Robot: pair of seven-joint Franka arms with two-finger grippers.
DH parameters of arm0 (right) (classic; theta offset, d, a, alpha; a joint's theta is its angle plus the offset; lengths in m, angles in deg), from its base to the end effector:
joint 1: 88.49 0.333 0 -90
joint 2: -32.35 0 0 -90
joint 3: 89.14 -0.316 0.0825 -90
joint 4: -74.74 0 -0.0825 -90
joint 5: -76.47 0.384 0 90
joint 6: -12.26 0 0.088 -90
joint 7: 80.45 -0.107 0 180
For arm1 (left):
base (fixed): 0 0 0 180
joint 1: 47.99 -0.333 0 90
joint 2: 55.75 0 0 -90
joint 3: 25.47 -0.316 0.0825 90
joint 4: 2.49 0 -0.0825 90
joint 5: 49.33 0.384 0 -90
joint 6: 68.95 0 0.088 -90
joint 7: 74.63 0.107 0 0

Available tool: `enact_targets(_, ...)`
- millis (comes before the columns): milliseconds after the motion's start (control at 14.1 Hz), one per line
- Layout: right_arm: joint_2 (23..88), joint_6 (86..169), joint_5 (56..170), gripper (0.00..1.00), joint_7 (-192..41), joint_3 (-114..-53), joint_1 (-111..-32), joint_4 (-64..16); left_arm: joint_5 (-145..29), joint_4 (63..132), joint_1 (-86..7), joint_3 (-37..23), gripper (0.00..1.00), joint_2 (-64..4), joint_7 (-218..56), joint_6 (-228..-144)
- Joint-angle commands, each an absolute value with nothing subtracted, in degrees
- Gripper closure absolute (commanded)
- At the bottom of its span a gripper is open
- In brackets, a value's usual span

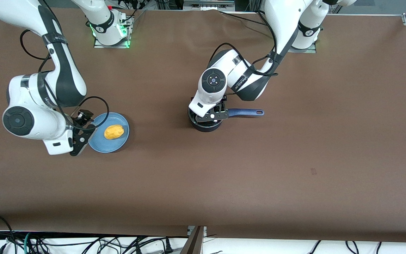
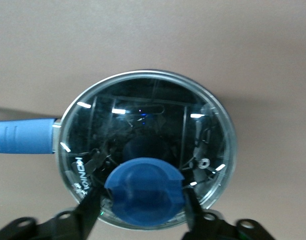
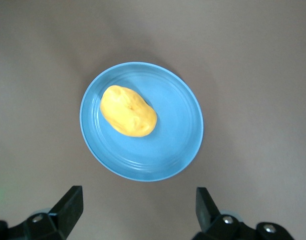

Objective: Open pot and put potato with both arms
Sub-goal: 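Grasp the blue lid knob with the left gripper and lift the lid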

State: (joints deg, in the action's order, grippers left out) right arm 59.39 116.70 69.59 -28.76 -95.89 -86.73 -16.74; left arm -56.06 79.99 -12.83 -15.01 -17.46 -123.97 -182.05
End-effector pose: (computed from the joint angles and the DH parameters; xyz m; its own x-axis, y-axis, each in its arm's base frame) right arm 0.6489 0.0782 0.3427 0.4420 0.8767 -0.1899 0.8680 -0.4714 -0.1561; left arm 0.5048 -0.4940 0.2938 0.9589 0.1396 -0.2471 0.1536 -0.9874 0.0381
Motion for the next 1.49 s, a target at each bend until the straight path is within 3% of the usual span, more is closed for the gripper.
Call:
enact_targets(0,59.2,122.4,68.6,0.00,-19.0,-96.0,-86.8,-20.4,-56.4,79.9,-12.3,-15.7,0.45,-17.0,-124.6,-182.3)
enact_targets(354,60.0,132.5,68.6,0.00,-1.0,-96.0,-86.8,-26.4,-56.4,80.1,-12.2,-15.7,0.46,-16.0,-124.6,-183.8)
enact_targets(496,60.9,132.7,69.0,0.00,1.7,-95.9,-86.9,-26.7,-56.3,80.2,-12.3,-15.7,0.99,-16.1,-124.1,-183.6)
enact_targets(1062,63.7,132.6,68.7,0.00,3.2,-96.0,-86.7,-26.7,-56.2,79.7,-13.9,-15.8,1.00,-23.3,-123.1,-174.4)
enact_targets(1416,64.5,133.5,69.3,0.00,6.2,-97.1,-86.6,-27.6,-56.4,79.7,-22.3,-15.7,1.00,-28.1,-110.4,-167.8)
